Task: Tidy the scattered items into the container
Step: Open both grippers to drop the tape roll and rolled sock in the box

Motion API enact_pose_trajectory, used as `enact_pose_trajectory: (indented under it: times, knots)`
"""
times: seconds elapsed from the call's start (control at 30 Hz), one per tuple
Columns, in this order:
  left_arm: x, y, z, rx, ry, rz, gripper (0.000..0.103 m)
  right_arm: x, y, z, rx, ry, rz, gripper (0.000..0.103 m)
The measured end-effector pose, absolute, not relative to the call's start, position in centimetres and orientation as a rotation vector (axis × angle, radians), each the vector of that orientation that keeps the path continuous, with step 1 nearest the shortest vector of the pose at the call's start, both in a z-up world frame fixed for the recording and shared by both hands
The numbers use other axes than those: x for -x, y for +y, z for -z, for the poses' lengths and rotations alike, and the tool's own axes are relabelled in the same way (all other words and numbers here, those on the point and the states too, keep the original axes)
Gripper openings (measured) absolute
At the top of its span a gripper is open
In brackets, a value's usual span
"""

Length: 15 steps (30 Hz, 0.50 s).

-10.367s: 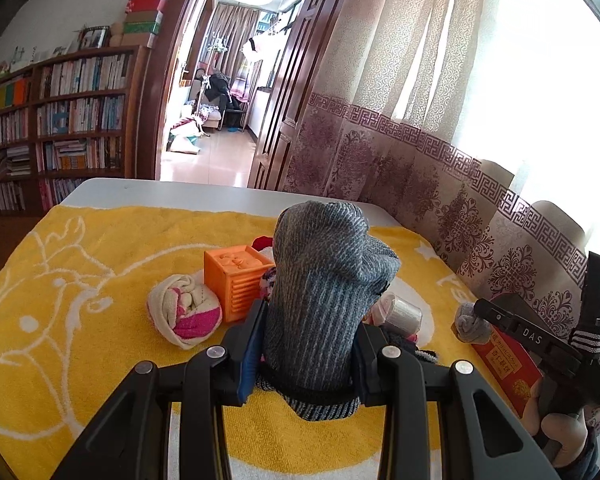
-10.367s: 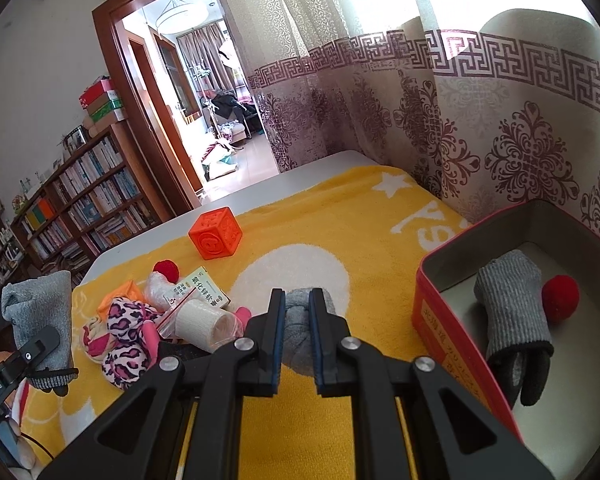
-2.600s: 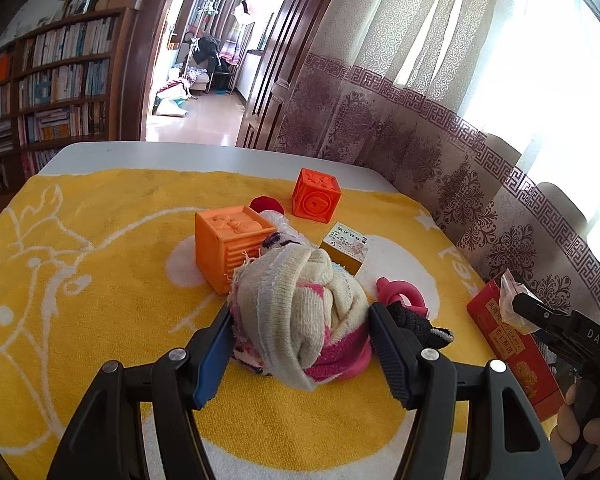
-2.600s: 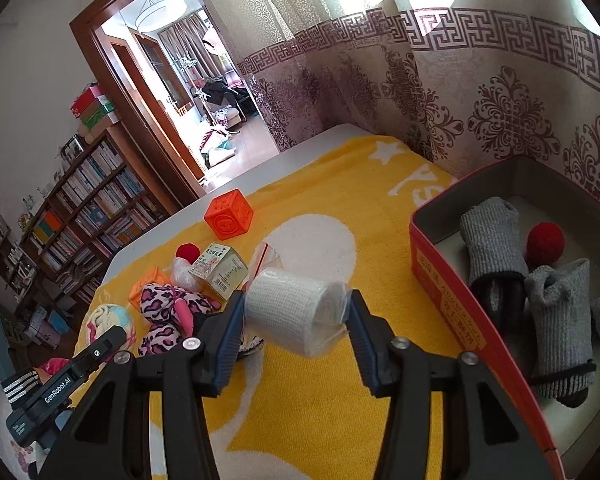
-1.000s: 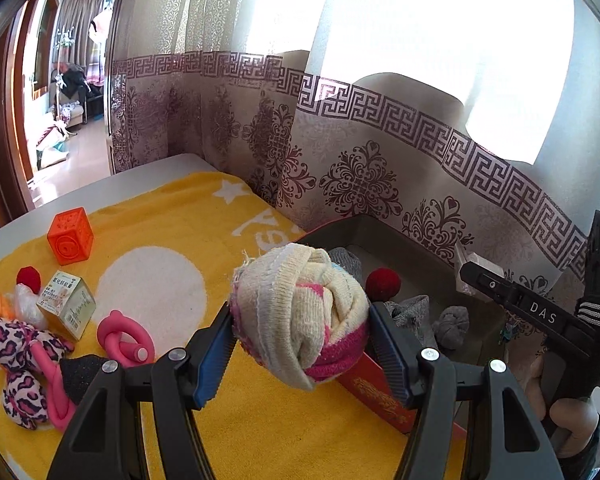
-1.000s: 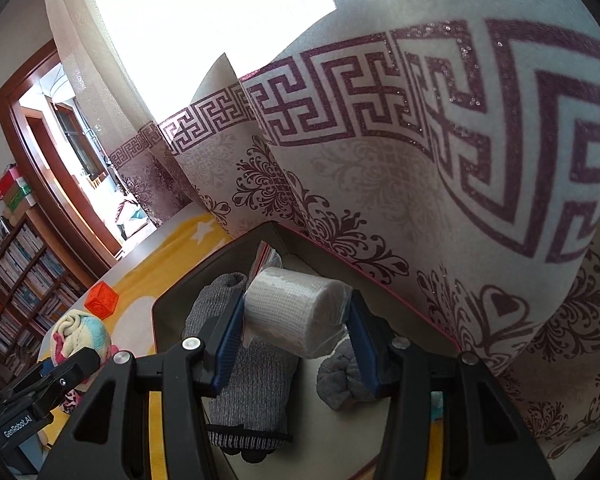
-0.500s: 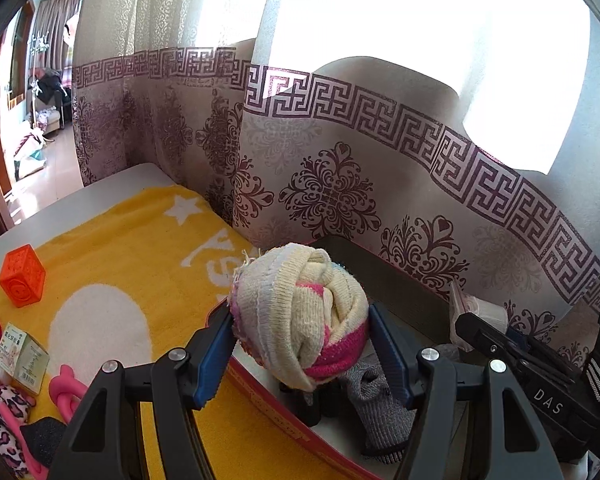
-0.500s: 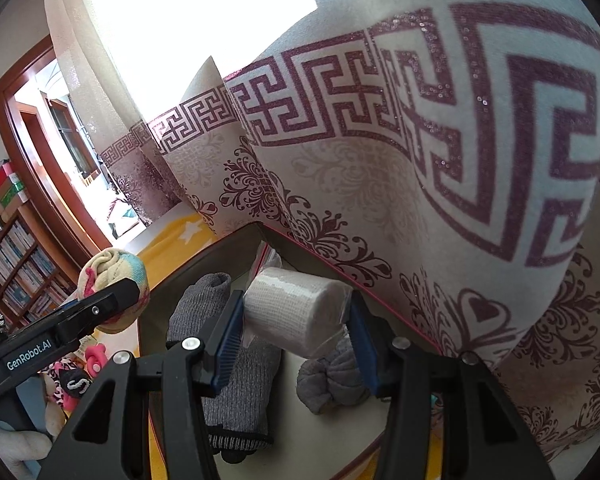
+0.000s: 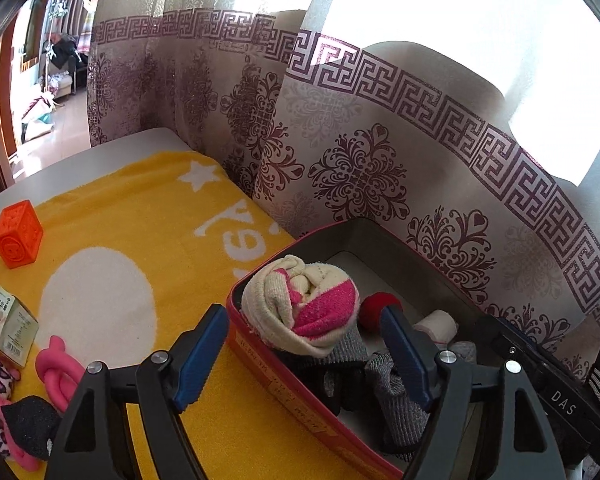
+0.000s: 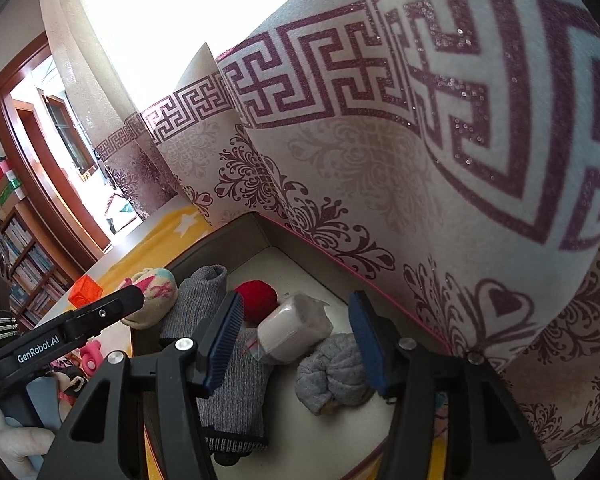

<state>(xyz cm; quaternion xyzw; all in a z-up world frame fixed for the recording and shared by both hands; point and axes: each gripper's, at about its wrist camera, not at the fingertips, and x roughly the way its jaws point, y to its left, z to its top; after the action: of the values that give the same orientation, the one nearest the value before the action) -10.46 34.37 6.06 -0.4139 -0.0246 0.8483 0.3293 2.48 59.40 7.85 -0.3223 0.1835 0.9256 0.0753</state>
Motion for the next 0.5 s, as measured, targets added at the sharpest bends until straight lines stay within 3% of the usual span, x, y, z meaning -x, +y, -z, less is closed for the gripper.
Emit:
enact_pose_trajectory:
  times: [0.37,0.43,0.5]
  knots:
    - [9.1,29.4,-6.4,1.077,-0.105,-2.304,0.081,-3.1,58.1,-8.5,0.936,0.542,-2.799,0.068]
    - [8.8,28.3,-6.3,1.068,-0.106,-2.331,0.096,-3.3,57.7,-8.6,0.933,0.536,-2.809,0.068]
    - [8.6,27.2,-6.2,1.061,-0.124,-2.363,0.102,-3.4,57.1,-8.7,0.931,0.525,-2.821,0.069]
